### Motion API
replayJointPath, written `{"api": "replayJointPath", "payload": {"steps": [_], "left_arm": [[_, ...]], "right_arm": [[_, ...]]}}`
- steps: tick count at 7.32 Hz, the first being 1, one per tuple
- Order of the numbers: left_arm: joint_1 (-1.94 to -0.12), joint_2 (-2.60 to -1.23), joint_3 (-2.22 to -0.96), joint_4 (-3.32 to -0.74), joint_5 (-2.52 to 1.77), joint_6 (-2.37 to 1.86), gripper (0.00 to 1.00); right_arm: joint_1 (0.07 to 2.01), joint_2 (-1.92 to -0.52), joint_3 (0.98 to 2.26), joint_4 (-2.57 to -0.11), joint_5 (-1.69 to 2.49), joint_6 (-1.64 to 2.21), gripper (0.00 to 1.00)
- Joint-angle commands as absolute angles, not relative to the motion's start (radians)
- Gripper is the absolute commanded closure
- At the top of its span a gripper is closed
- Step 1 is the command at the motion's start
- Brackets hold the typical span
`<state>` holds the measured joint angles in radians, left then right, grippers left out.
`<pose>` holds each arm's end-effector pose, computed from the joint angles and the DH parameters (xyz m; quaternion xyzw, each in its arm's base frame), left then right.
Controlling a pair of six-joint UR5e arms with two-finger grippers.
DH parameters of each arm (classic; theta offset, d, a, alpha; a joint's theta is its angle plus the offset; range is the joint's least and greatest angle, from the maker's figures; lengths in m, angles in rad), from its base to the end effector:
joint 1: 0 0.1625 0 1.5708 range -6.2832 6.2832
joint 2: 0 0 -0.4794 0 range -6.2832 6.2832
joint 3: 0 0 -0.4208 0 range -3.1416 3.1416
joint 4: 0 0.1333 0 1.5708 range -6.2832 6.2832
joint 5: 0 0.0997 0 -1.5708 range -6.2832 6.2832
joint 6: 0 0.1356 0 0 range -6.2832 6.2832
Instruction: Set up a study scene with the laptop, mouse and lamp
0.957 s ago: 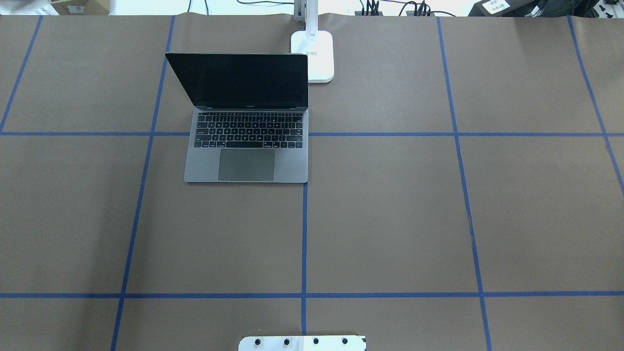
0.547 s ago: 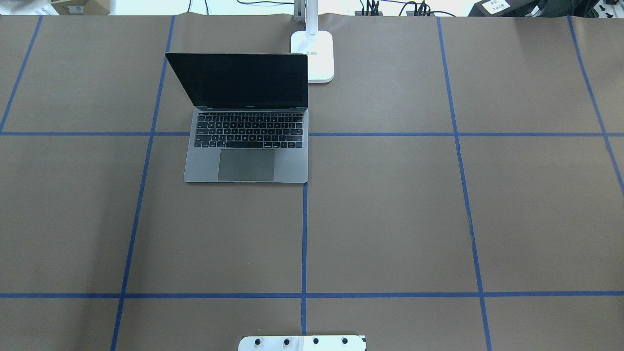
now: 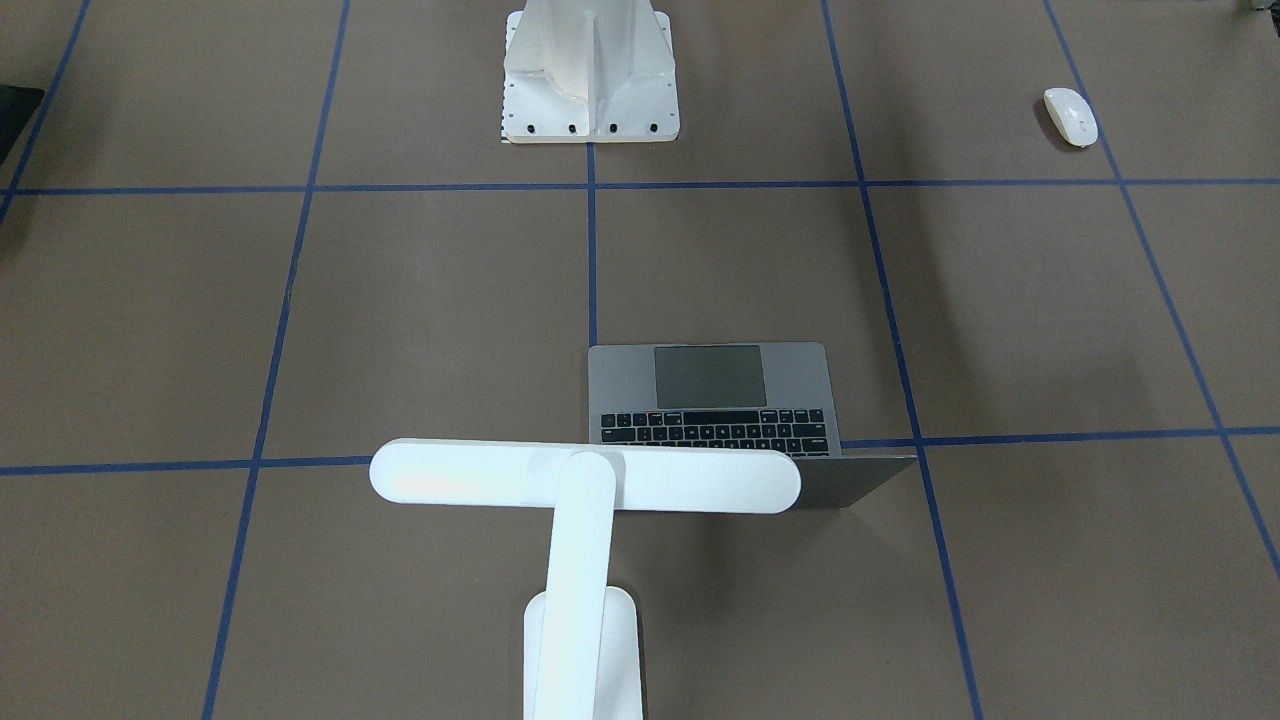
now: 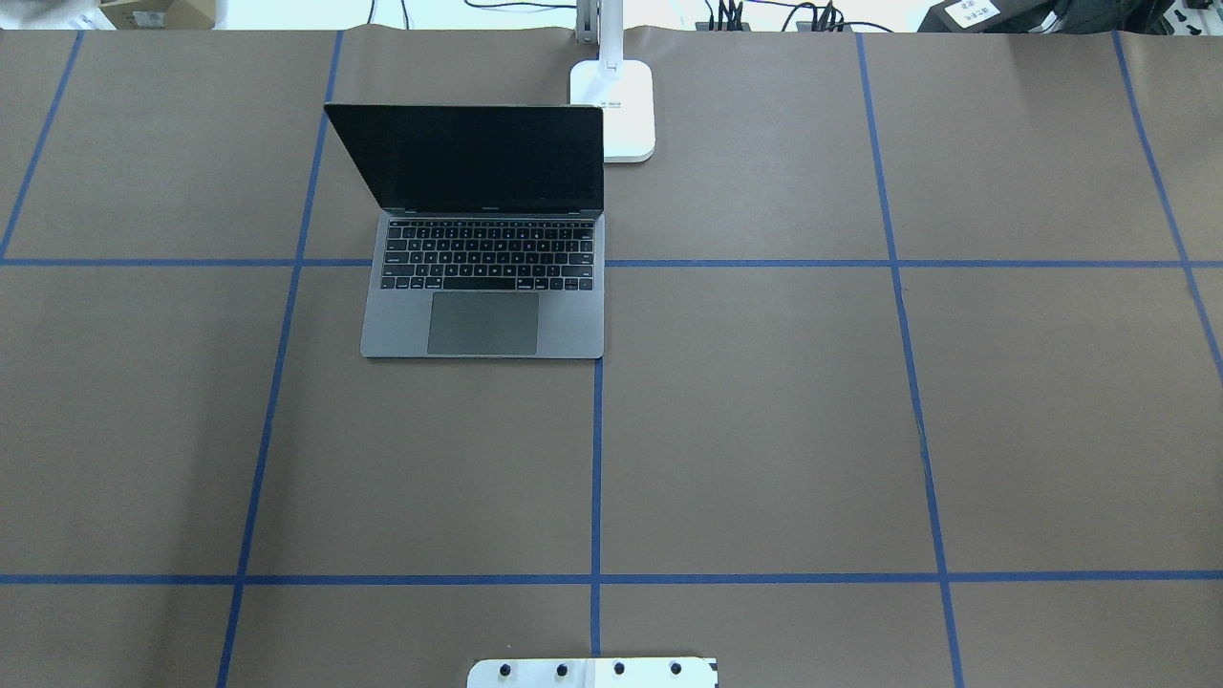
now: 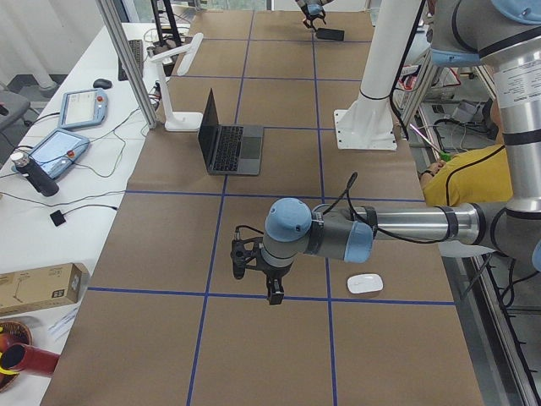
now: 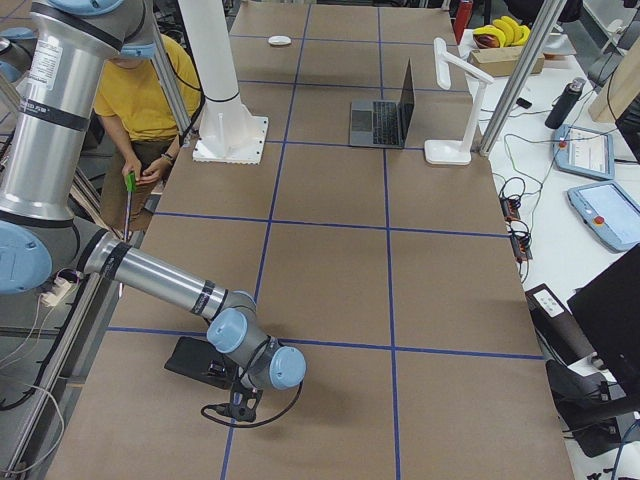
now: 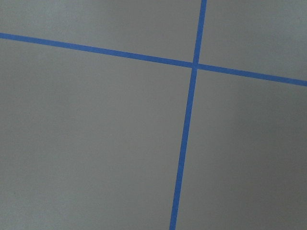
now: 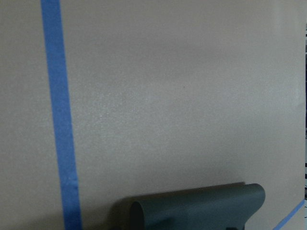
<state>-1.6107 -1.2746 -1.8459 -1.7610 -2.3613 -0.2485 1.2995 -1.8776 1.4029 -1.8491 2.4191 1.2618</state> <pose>-0.0527 -0.3933 0.7072 0.0376 0.3897 -0.1000 0.9147 -0.0341 -0.2406 0.9455 -0.5068 -0.0432 0.5359 0.6738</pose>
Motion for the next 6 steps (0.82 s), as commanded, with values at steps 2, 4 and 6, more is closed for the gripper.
{"api": "replayJointPath", "payload": {"steps": [2, 4, 6], "left_arm": [[-1.611, -1.275, -1.845, -1.761, -2.361, -0.249, 0.0], [-1.611, -1.275, -1.847, -1.761, -2.361, -0.249, 0.0], [-1.612, -1.275, -1.851, -1.759, -2.361, -0.249, 0.0]], "right_arm": [[1.289, -1.881, 1.413, -1.848, 2.418, 1.232, 0.68], [1.289, -1.885, 1.414, -1.848, 2.392, 1.212, 0.7], [1.289, -1.887, 1.478, -1.861, 2.391, 1.213, 0.99]]}}
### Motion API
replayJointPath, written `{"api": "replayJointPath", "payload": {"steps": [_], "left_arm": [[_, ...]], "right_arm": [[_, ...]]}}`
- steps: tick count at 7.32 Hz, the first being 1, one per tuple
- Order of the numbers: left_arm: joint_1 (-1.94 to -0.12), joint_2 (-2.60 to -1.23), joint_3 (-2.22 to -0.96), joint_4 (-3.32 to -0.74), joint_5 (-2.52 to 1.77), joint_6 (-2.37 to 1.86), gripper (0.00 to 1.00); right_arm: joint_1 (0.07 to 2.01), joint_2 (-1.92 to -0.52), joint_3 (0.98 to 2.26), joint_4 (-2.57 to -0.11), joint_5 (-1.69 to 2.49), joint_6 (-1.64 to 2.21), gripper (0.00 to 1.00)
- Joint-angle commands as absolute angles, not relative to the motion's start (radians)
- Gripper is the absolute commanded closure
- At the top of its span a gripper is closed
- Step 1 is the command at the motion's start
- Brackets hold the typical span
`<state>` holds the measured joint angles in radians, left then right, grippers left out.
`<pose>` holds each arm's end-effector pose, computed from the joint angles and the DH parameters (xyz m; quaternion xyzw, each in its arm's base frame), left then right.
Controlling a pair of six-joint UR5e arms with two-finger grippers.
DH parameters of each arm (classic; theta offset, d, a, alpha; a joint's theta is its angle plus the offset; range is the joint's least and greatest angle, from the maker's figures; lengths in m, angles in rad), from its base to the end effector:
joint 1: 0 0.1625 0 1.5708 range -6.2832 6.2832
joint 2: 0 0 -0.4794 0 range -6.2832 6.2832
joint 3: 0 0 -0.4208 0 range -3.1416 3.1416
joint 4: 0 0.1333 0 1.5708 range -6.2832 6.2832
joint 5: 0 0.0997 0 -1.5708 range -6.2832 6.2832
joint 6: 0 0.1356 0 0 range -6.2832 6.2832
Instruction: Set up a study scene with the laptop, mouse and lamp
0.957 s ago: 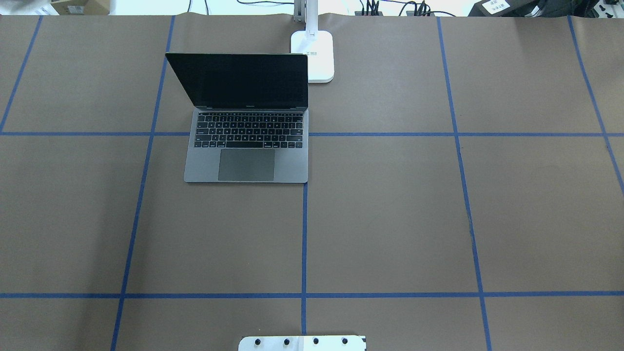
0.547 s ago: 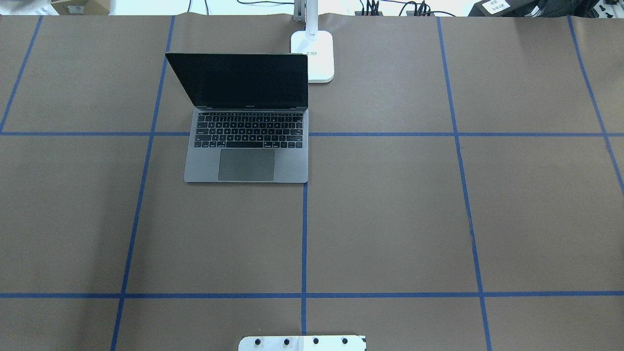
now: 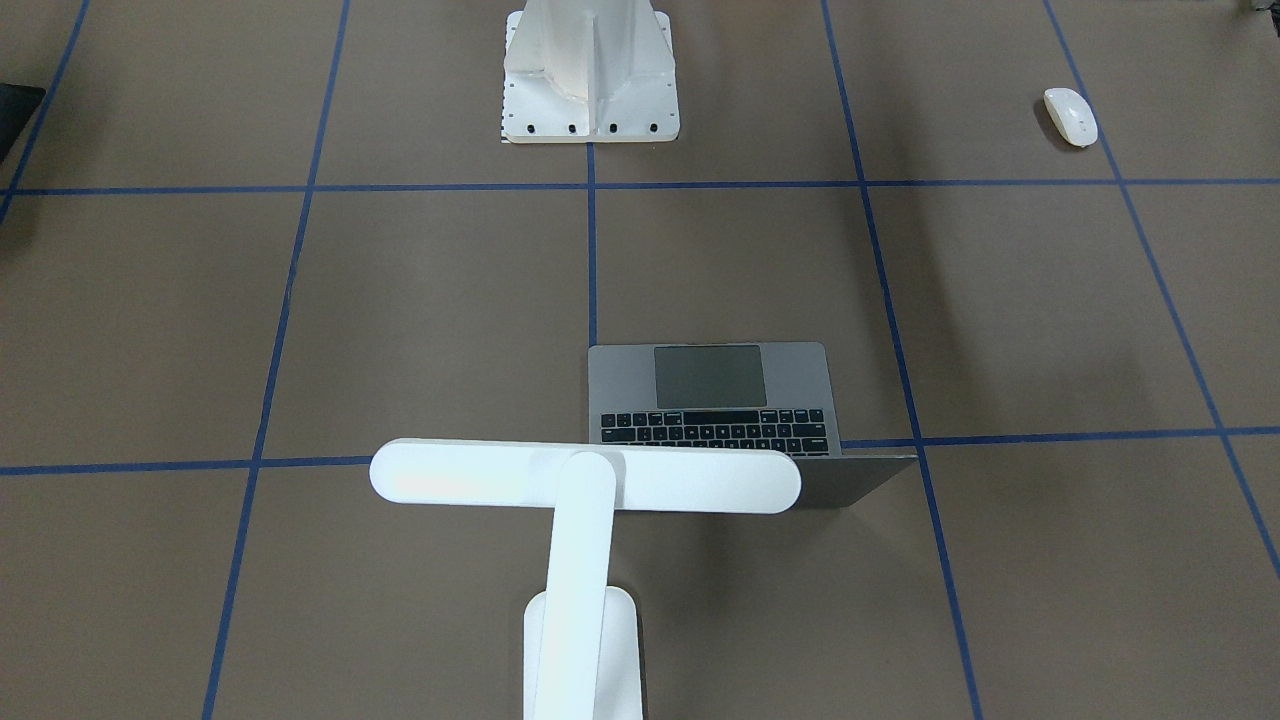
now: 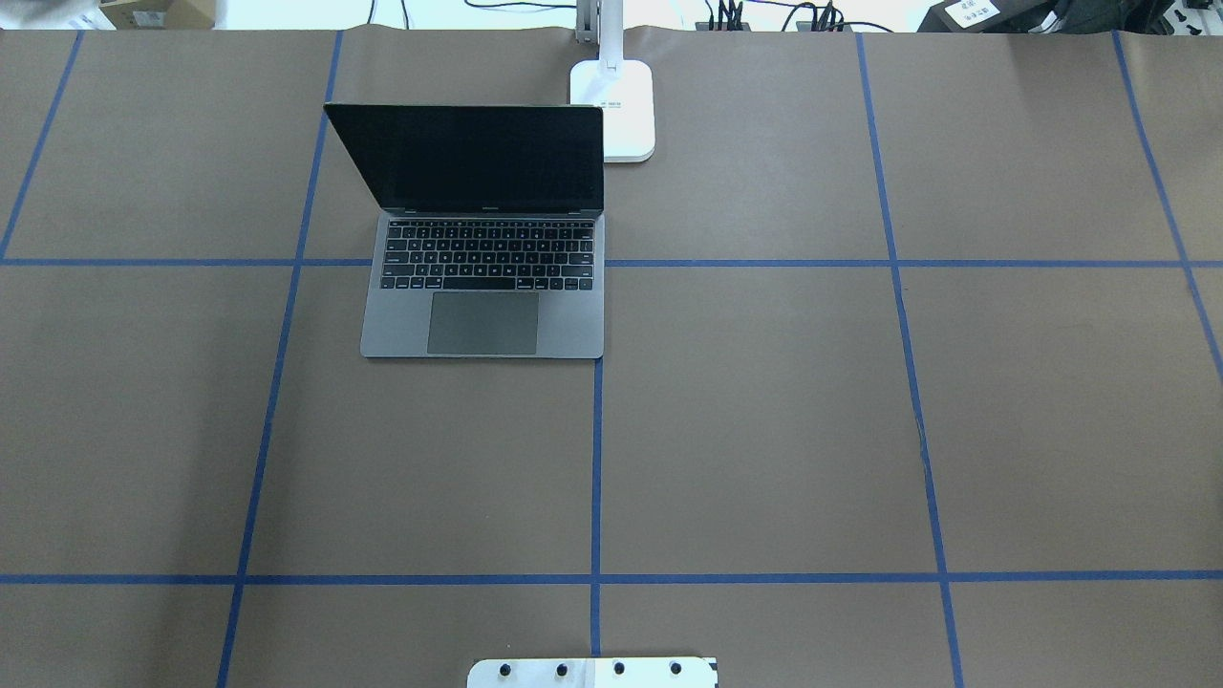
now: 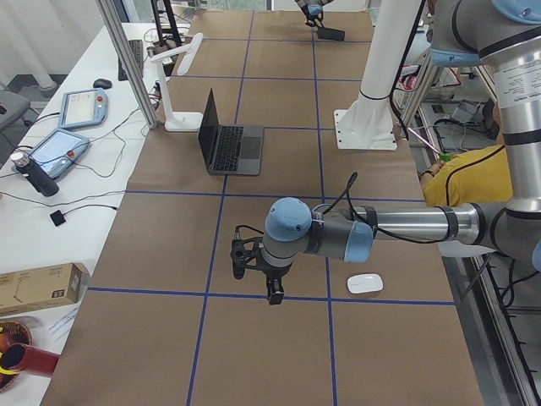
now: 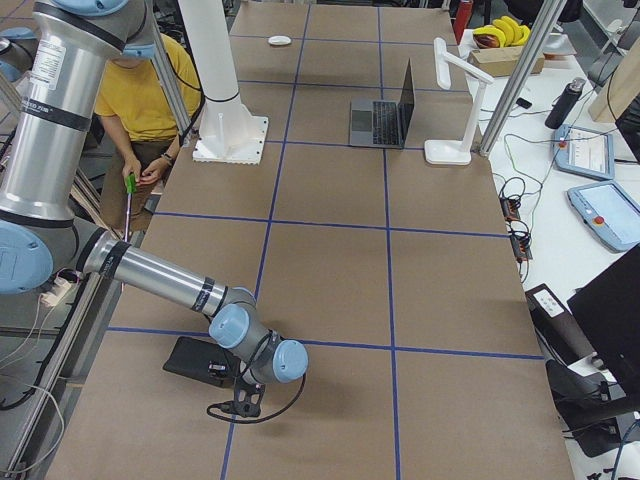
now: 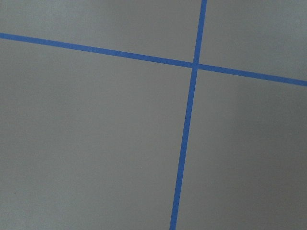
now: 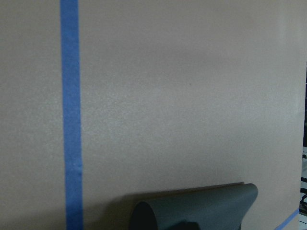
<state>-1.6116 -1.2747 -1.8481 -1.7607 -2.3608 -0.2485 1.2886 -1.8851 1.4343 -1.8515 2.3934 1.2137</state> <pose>-0.0531 -0.3935 0.7060 0.0387 0.3895 -0.1000 0.9148 -0.0351 -0.2430 0.9370 -0.4943 -0.0507 0.5122 0.7006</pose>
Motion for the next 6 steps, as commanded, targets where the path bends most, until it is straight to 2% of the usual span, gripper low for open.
{"api": "replayJointPath", "payload": {"steps": [1, 4, 6], "left_arm": [[-1.612, -1.275, -1.853, -1.759, -2.361, -0.249, 0.0], [-1.611, -1.275, -1.852, -1.759, -2.362, -0.25, 0.0], [-1.611, -1.275, -1.848, -1.758, -2.361, -0.25, 0.0]], "right_arm": [[1.289, -1.887, 1.52, -1.871, 2.393, 1.215, 1.0], [1.289, -1.876, 1.728, -1.934, 2.41, 1.227, 1.0], [1.289, -1.792, 1.764, -1.928, 2.497, 1.279, 1.0]]}}
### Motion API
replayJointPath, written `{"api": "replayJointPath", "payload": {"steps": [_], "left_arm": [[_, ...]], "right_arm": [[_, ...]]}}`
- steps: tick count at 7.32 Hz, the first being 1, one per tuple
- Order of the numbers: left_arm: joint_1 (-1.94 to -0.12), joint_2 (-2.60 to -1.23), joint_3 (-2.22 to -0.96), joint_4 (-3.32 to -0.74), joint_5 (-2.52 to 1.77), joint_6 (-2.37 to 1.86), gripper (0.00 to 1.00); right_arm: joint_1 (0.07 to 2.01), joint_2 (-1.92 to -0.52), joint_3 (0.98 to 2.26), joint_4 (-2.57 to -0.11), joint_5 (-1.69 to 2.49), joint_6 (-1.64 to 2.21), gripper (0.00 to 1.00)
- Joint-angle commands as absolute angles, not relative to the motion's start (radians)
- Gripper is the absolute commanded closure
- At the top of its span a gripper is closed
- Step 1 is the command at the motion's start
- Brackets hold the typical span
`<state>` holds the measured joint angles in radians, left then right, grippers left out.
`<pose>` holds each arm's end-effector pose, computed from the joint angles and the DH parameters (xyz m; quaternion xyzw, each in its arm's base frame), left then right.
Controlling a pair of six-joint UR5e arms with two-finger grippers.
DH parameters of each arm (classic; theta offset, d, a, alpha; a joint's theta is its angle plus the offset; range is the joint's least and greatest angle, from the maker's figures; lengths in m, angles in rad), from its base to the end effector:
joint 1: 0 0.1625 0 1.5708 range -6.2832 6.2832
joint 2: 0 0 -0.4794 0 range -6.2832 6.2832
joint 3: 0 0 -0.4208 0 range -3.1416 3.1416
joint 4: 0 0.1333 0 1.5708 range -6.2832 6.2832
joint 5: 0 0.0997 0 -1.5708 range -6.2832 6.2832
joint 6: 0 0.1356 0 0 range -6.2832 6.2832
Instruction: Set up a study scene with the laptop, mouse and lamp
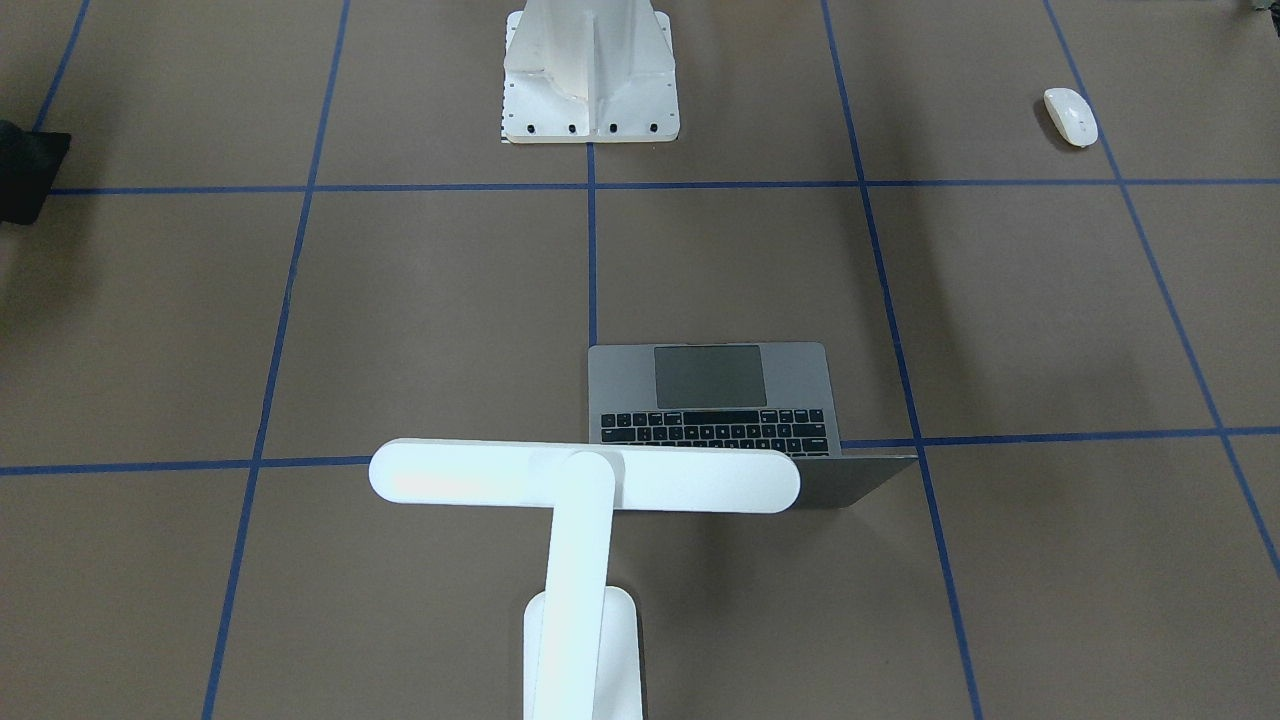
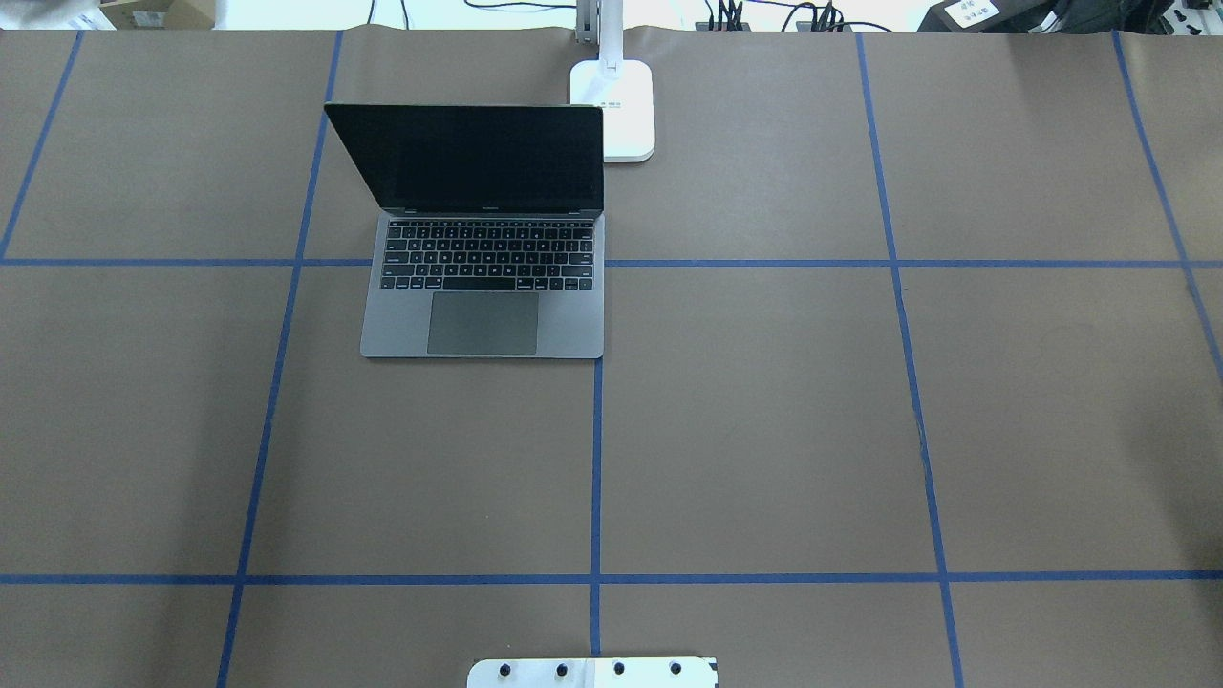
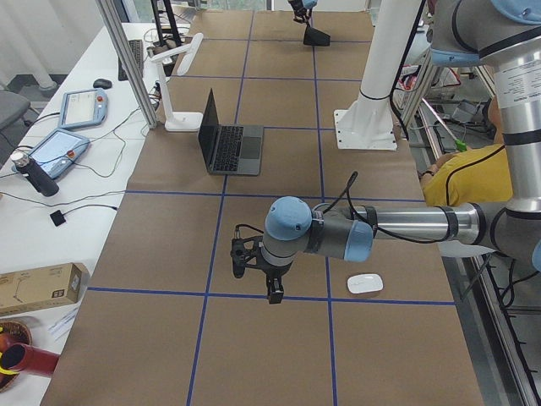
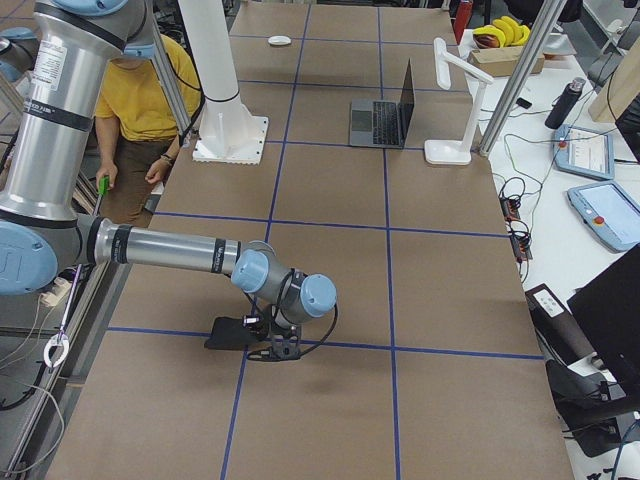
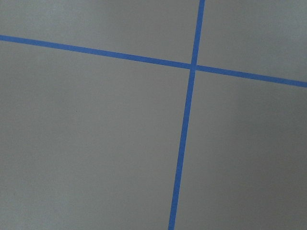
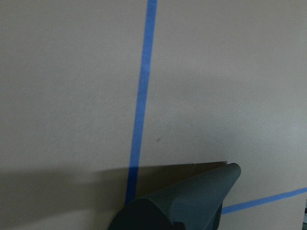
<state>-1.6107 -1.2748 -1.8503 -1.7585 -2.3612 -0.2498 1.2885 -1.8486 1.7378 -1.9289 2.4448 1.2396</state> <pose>-0.0527 -0.3936 0.7050 0.0383 0.3897 -0.1002 0.9147 -0.0655 -0.3312 0.7927 -0.4363 -0.1530 0.4932 0.7369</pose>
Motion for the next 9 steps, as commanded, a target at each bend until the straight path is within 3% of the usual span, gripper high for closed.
{"api": "replayJointPath", "payload": {"steps": [1, 4, 9], "left_arm": [[-1.611, -1.275, -1.848, -1.756, -2.362, -0.25, 0.0], [-1.611, -1.275, -1.844, -1.755, -2.361, -0.25, 0.0], [-1.611, -1.279, -1.839, -1.752, -2.359, -0.252, 0.0]], "right_arm": [[1.289, -1.714, 1.767, -1.922, 2.5, 1.367, 1.0], [1.246, -1.487, 1.781, -1.917, 2.51, 1.619, 1.0], [0.987, -1.174, 1.783, -1.825, 2.424, 2.078, 1.0]]}}
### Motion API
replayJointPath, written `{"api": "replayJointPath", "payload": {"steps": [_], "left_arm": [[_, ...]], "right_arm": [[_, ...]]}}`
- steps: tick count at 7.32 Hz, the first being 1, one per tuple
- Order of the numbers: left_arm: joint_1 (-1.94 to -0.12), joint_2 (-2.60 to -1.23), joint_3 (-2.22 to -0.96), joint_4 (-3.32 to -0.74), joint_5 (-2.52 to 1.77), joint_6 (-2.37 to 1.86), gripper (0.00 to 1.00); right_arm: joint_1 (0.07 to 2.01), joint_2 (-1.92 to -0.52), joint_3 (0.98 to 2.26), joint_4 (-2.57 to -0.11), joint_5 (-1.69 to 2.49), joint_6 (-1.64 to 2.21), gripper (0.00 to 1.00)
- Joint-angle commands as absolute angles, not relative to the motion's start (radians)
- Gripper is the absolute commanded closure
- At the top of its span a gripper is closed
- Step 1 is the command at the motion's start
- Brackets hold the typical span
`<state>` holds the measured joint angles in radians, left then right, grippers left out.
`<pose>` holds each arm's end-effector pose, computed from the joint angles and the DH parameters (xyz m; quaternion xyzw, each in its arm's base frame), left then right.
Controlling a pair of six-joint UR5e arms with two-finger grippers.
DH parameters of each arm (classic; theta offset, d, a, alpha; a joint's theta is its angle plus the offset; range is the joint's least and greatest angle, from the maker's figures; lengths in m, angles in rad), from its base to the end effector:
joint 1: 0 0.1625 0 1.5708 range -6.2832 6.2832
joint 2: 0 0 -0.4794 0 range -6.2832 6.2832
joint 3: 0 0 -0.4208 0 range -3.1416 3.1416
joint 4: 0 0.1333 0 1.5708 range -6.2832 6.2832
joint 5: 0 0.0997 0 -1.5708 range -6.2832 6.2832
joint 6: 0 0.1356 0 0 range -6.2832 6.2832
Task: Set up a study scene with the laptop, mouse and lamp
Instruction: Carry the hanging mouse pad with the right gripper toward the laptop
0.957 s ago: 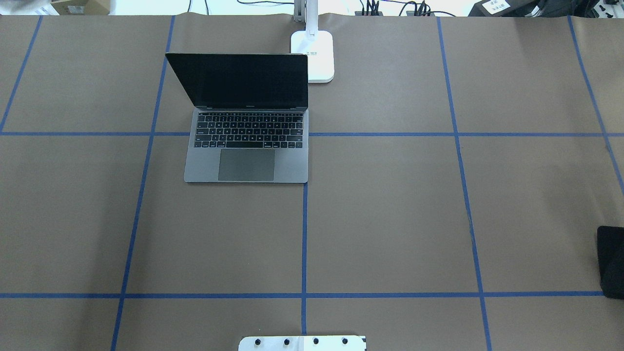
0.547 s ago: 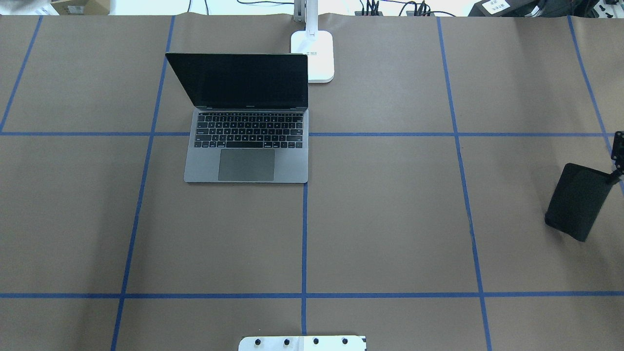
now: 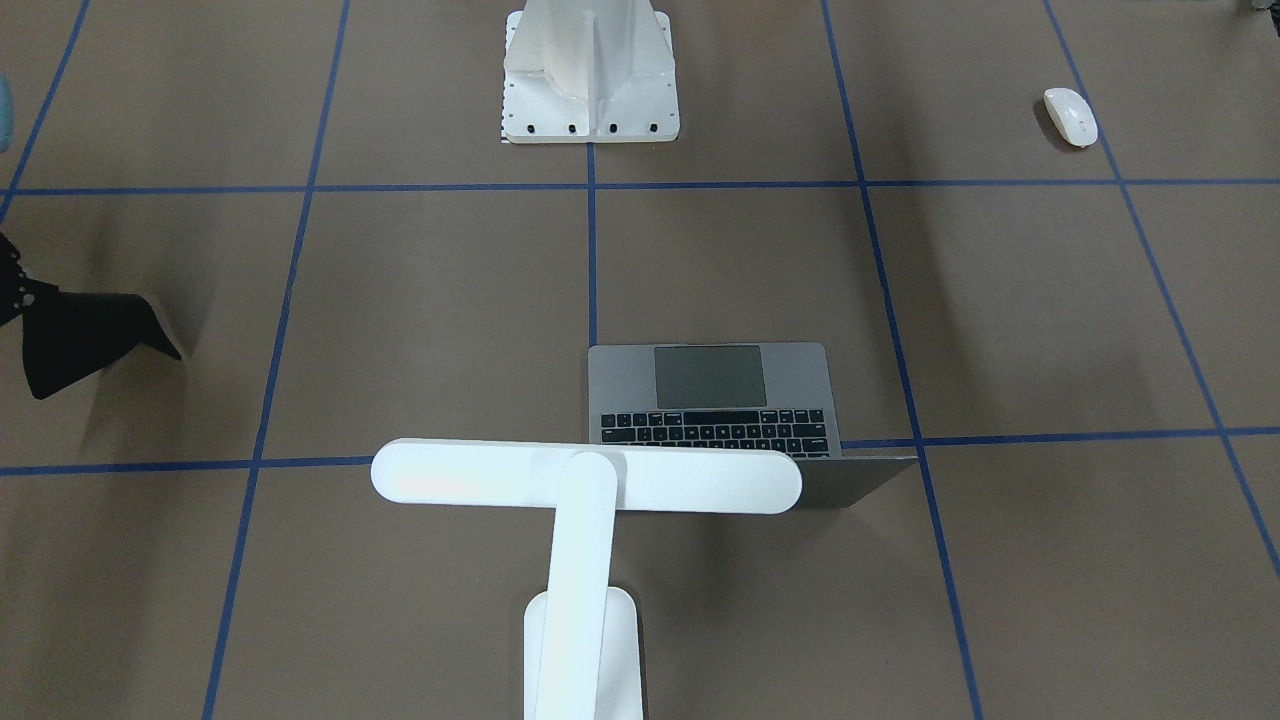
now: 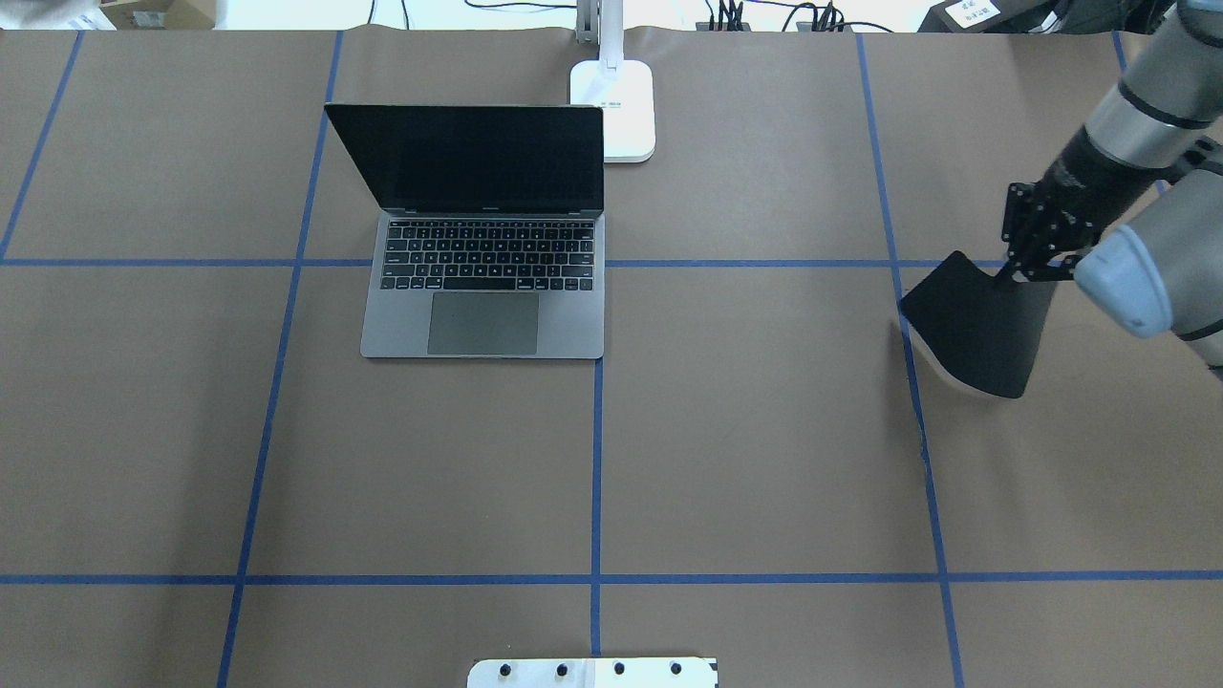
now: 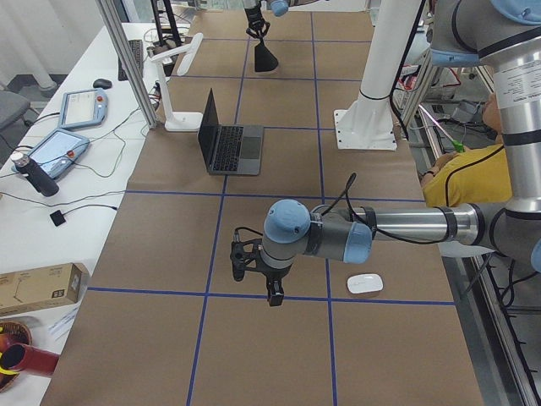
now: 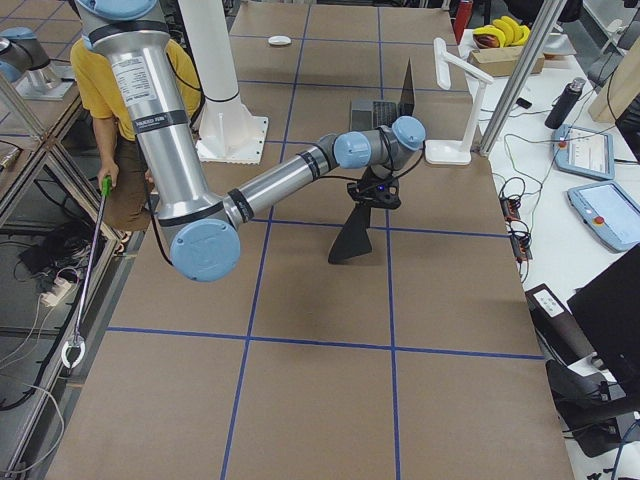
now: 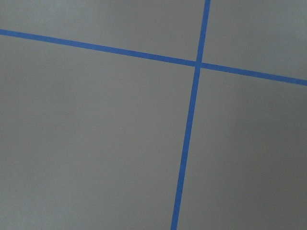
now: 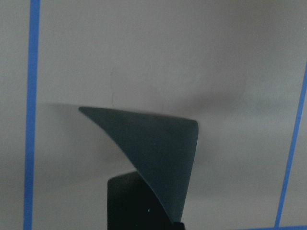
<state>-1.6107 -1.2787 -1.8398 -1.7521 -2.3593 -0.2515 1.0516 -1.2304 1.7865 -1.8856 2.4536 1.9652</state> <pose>-0.0529 -0.3944 0.7100 0.0321 0.3885 -0.1036 0.9151 -0.2902 -0.5653 0.4520 -0.3663 -0.2399 0.5553 0.7070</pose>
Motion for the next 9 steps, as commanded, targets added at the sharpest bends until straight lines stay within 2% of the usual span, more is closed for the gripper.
{"api": "replayJointPath", "payload": {"steps": [1, 3, 6, 7, 9], "left_arm": [[-1.611, -1.276, -1.839, -1.752, -2.359, -0.252, 0.0], [-1.612, -1.275, -1.838, -1.752, -2.359, -0.252, 0.0], [-1.611, -1.273, -1.838, -1.75, -2.359, -0.252, 0.0], [-1.611, -1.275, -1.838, -1.749, -2.359, -0.252, 0.0], [-1.611, -1.276, -1.838, -1.749, -2.359, -0.256, 0.0]], "right_arm": [[0.924, -1.154, 1.775, -1.715, 2.371, 2.199, 1.0], [0.858, -1.1, 1.746, -1.565, 2.301, 2.346, 1.0], [0.802, -1.0, 1.724, -1.511, 2.24, 2.448, 1.0], [0.804, -1.002, 1.72, -1.408, 2.224, 2.491, 1.0], [0.787, -0.976, 1.527, -1.258, 2.164, 2.536, 1.0]]}}
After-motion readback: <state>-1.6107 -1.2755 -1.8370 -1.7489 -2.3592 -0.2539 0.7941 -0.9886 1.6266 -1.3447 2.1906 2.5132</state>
